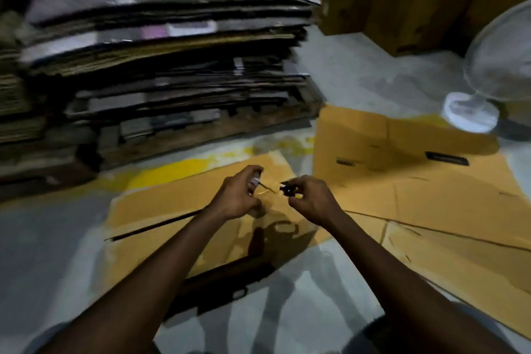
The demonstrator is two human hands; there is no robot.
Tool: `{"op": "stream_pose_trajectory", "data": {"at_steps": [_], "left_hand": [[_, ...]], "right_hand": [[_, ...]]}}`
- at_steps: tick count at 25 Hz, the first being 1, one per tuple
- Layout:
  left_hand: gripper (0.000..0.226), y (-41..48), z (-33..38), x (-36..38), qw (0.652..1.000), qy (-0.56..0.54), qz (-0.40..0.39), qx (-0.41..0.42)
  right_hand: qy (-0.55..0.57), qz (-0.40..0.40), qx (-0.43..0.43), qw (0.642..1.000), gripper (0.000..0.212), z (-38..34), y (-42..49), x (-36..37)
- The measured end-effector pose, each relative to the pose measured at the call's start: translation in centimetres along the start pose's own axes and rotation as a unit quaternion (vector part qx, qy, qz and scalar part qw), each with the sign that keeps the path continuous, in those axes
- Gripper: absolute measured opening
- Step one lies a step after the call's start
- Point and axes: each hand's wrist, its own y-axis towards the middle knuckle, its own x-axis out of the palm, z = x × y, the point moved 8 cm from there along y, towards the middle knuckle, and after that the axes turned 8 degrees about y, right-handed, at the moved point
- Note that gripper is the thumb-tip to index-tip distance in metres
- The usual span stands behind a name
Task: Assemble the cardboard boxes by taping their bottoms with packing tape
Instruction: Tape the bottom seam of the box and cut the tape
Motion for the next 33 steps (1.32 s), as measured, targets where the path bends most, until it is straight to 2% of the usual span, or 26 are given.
{"op": "stream_pose_trajectory", "data": {"at_steps": [3, 6, 9, 11, 14, 17, 20, 23, 27, 30, 33], "left_hand": [[0.069, -4.1, -5.6, -6.0, 0.996, -0.058, 0.050, -0.042], [0.055, -6.9, -10.4, -9.1, 0.982, -0.122, 0.115, -0.090], [0.054, -9.1, -15.6, -10.1, 0.961, -0.172, 0.164, -0.138], [0.054, -9.9, -18.2, -10.3, 0.956, -0.176, 0.169, -0.160], [0.055, -10.5, -19.9, -11.1, 0.961, -0.155, 0.163, -0.158], [0.057, -10.6, -20.9, -11.1, 0.970, -0.137, 0.138, -0.144], [0.055, -10.3, -20.9, -9.8, 0.979, -0.138, 0.093, -0.120], [0.054, -9.8, -21.3, -10.1, 0.978, -0.136, 0.104, -0.122], [0.051, -9.7, -23.1, -11.1, 0.967, -0.141, 0.133, -0.163], [0.040, -9.7, -24.1, -10.2, 0.951, -0.207, 0.118, -0.199], [0.026, -9.4, -23.6, -9.9, 0.952, -0.213, 0.113, -0.188]], "right_hand": [[-0.006, -0.040, -0.083, 0.996, 0.025, -6.8, 0.7, 4.6], [-0.027, -0.034, -0.126, 0.991, 0.019, -11.3, 2.2, 8.8], [-0.153, -0.038, -0.186, 0.970, 0.022, -15.8, 3.5, 12.9], [-0.205, -0.064, -0.226, 0.950, 0.025, -17.6, 4.4, 15.5], [-0.176, -0.142, -0.252, 0.941, 0.026, -18.5, 4.6, 18.5], [-0.108, -0.233, -0.241, 0.936, 0.021, -17.7, 4.5, 20.0], [-0.103, -0.302, -0.204, 0.925, 0.016, -16.3, 4.1, 20.4], [-0.116, -0.265, -0.203, 0.935, 0.020, -16.7, 4.6, 20.1], [-0.137, -0.217, -0.216, 0.942, 0.024, -18.4, 5.3, 20.5], [-0.184, -0.180, -0.244, 0.935, 0.026, -19.1, 5.3, 20.3], [-0.194, -0.165, -0.249, 0.934, 0.027, -19.2, 5.1, 19.9]]}}
